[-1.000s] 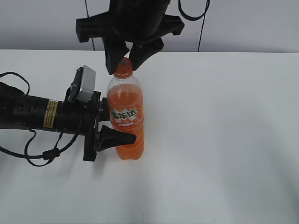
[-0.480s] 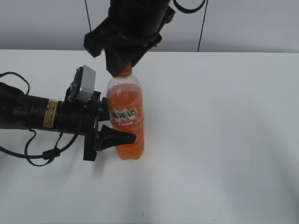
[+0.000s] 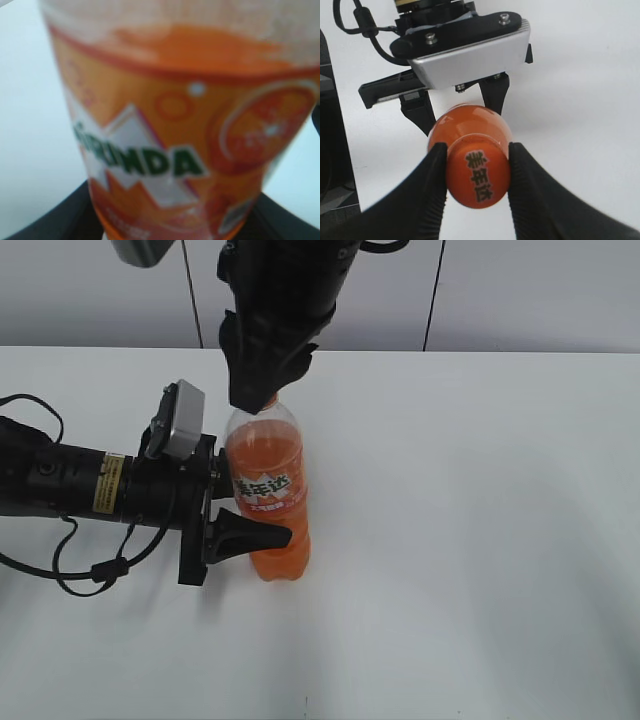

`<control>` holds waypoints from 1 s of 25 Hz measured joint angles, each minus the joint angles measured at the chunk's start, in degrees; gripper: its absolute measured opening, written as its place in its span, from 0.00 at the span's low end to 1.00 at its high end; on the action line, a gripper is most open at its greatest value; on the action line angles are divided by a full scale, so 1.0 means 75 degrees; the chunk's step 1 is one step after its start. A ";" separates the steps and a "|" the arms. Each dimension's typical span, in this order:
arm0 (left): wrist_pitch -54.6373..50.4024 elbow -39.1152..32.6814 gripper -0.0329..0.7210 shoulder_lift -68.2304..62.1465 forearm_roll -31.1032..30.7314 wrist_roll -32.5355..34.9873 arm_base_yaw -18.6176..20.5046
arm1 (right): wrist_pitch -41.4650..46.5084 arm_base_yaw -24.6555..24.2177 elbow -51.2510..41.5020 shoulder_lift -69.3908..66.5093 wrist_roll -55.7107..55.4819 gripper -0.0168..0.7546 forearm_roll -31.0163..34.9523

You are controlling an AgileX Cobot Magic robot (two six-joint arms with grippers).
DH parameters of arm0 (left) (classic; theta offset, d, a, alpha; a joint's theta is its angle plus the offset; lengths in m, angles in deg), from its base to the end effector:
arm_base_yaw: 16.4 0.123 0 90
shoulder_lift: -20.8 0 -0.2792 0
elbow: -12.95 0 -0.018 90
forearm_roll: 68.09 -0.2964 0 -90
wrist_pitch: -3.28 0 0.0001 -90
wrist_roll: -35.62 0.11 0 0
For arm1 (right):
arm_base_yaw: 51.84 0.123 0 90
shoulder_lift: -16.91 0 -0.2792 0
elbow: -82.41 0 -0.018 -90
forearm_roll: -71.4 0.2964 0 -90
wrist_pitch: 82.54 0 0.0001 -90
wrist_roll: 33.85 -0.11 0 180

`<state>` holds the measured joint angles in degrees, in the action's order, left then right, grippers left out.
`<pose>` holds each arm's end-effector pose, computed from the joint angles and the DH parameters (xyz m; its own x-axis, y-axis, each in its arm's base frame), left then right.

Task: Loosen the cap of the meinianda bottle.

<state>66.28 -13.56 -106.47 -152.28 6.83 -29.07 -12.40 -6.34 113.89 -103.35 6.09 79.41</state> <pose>0.3173 -0.1712 0.0467 -0.0419 0.3652 -0.9300 0.9959 0.0900 -0.0095 0.3234 0.3497 0.2868 -0.0726 -0.9291 -0.3627 -0.9847 0.1245 -0.1220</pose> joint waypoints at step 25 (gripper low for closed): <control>-0.0082 0.0000 0.59 0.0000 0.0153 0.0017 0.0000 | 0.0115 0.0051 0.0008 0.0035 0.2642 0.39 -0.0678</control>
<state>65.67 -13.56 -106.47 -151.13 6.95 -29.07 -11.54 -5.96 113.95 -103.09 25.91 74.32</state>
